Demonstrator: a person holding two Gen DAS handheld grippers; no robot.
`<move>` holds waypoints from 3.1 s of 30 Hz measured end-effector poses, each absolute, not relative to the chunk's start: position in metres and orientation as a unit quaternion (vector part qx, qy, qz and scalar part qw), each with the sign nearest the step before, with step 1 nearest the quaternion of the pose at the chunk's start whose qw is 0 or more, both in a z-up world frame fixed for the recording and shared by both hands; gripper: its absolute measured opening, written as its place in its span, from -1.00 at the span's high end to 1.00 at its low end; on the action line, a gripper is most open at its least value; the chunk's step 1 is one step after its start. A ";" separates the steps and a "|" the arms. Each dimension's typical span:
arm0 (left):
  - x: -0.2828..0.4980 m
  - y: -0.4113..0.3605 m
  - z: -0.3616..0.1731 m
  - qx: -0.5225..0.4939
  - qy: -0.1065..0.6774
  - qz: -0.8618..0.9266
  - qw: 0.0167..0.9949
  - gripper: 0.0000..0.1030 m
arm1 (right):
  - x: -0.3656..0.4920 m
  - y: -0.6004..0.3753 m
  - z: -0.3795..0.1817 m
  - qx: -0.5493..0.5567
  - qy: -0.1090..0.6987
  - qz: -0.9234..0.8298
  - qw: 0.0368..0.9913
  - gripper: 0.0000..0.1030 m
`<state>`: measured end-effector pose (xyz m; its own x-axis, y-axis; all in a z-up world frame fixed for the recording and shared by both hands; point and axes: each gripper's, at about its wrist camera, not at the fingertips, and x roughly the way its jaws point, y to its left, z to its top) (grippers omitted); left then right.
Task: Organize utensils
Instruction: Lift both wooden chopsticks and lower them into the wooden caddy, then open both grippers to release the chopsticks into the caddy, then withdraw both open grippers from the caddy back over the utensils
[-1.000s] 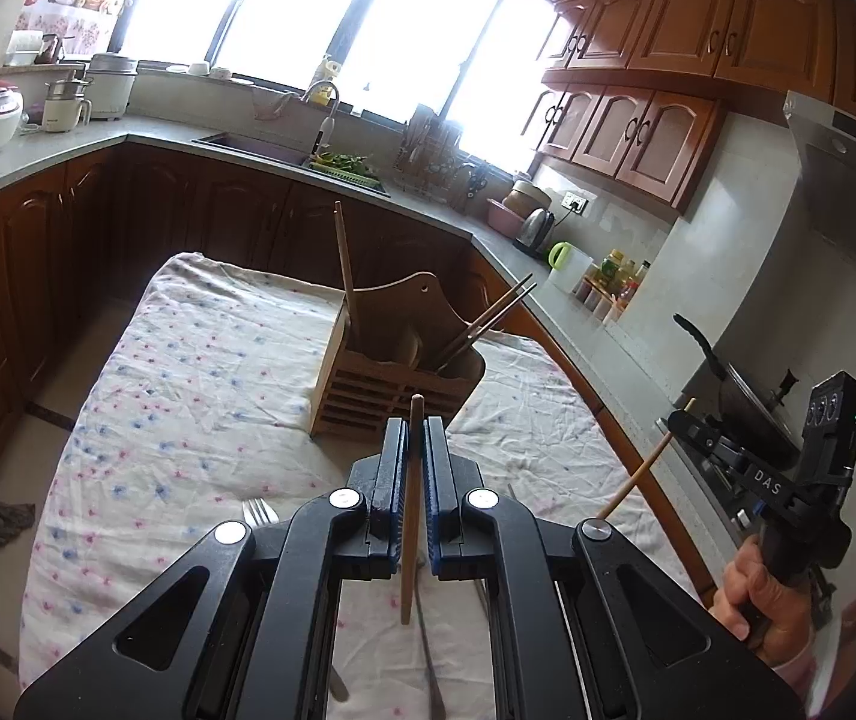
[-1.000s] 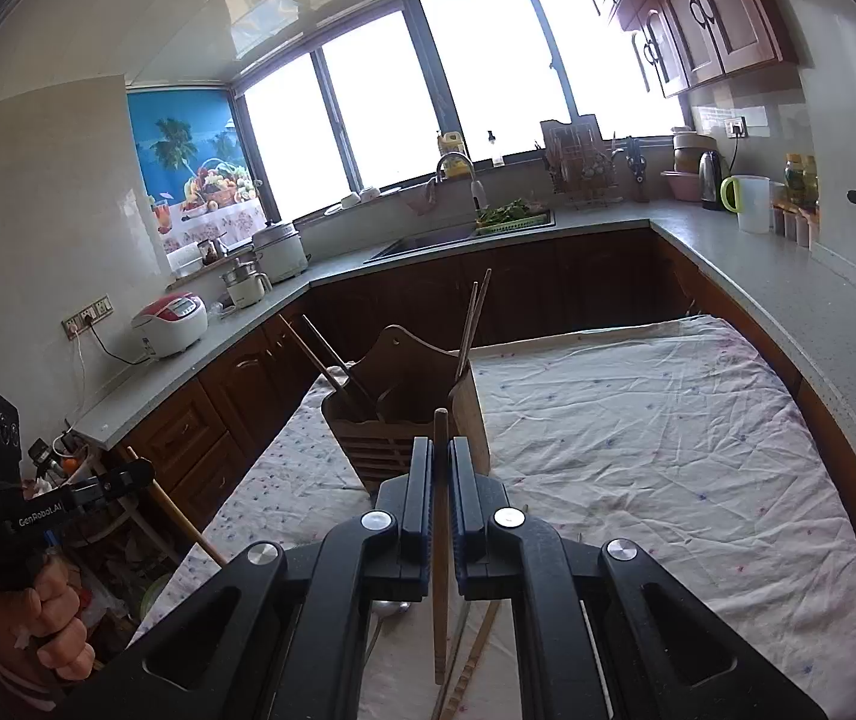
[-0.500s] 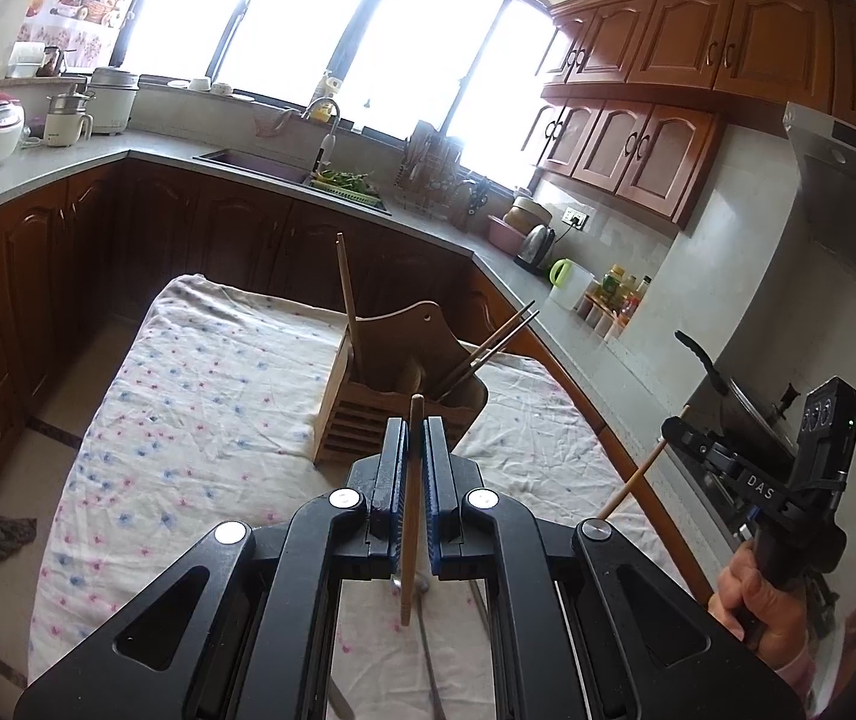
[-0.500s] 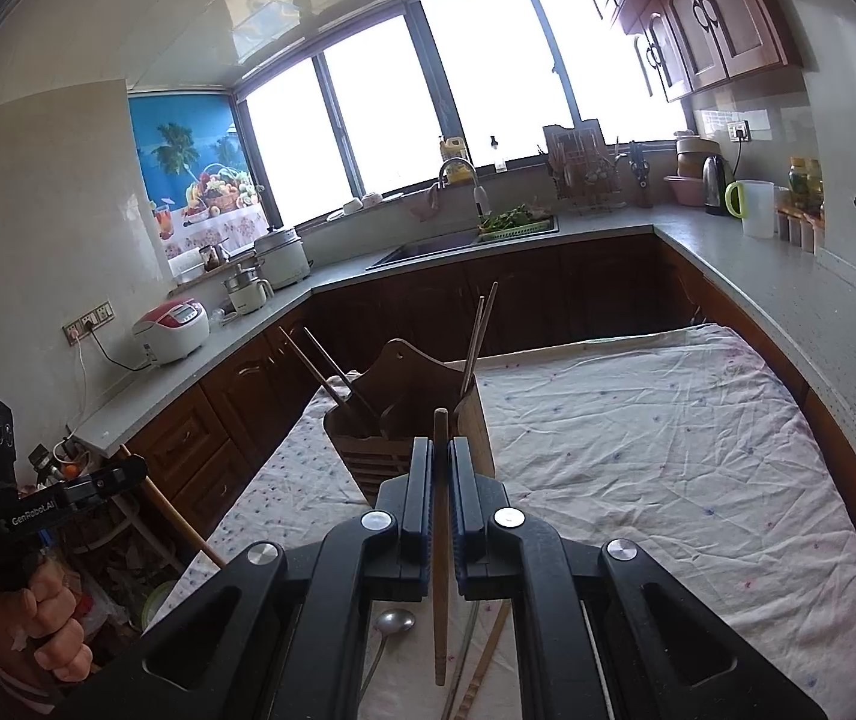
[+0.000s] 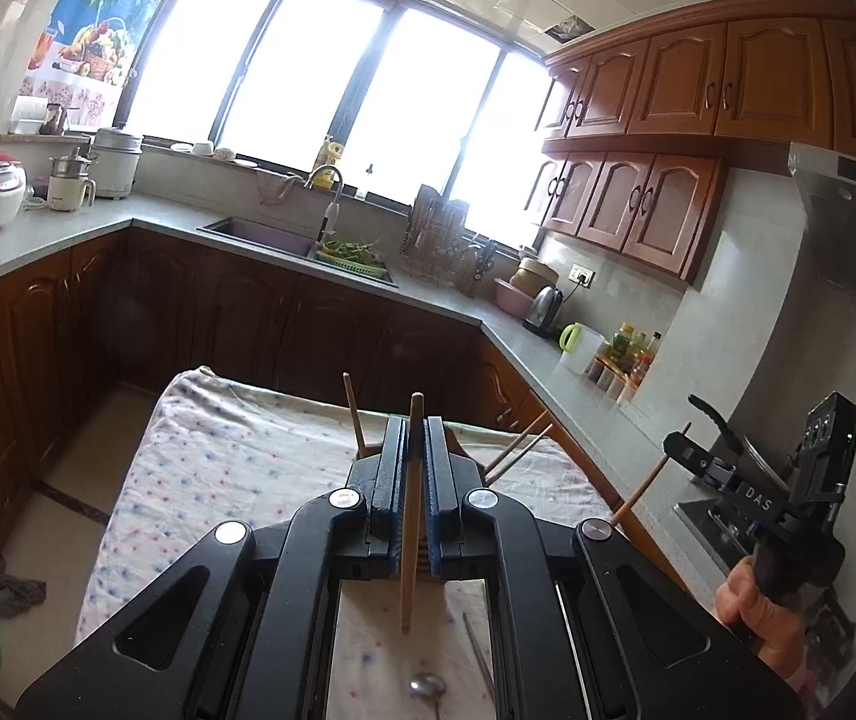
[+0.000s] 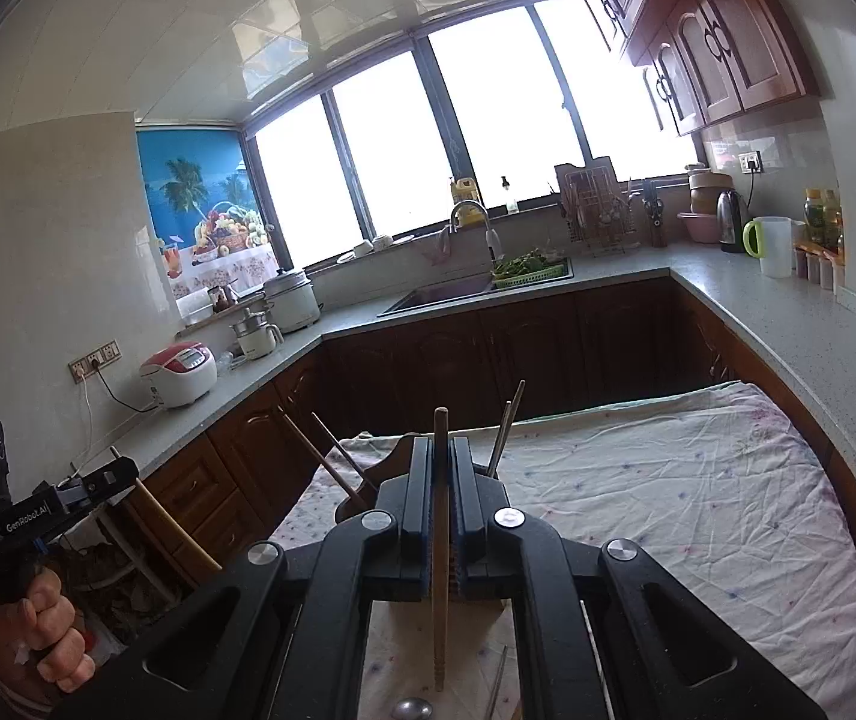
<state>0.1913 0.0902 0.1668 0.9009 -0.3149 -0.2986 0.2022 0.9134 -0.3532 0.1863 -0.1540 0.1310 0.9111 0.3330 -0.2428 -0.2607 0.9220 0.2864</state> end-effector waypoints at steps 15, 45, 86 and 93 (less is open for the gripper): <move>0.259 0.095 0.194 -0.159 0.113 -0.107 0.975 0.91 | 0.244 -0.152 0.163 0.142 0.080 0.124 0.979 0.90; 0.332 0.072 0.086 -0.173 0.209 -0.094 0.958 0.90 | 0.299 -0.139 0.068 0.164 0.163 0.102 0.968 0.89; 0.279 0.067 0.082 -0.161 0.252 -0.072 0.951 -0.75 | 0.246 -0.153 0.078 0.178 0.164 0.133 0.961 -0.94; 0.244 0.060 0.067 -0.164 0.275 -0.073 0.944 -0.79 | 0.213 -0.159 0.070 0.175 0.176 0.138 0.959 -0.95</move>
<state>0.2444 0.0605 0.0674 0.8380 -0.2286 -0.4954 0.0477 0.9352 -0.3509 0.2133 -0.1588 0.0698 0.9001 0.3257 -0.2894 -0.2029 0.9011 0.3832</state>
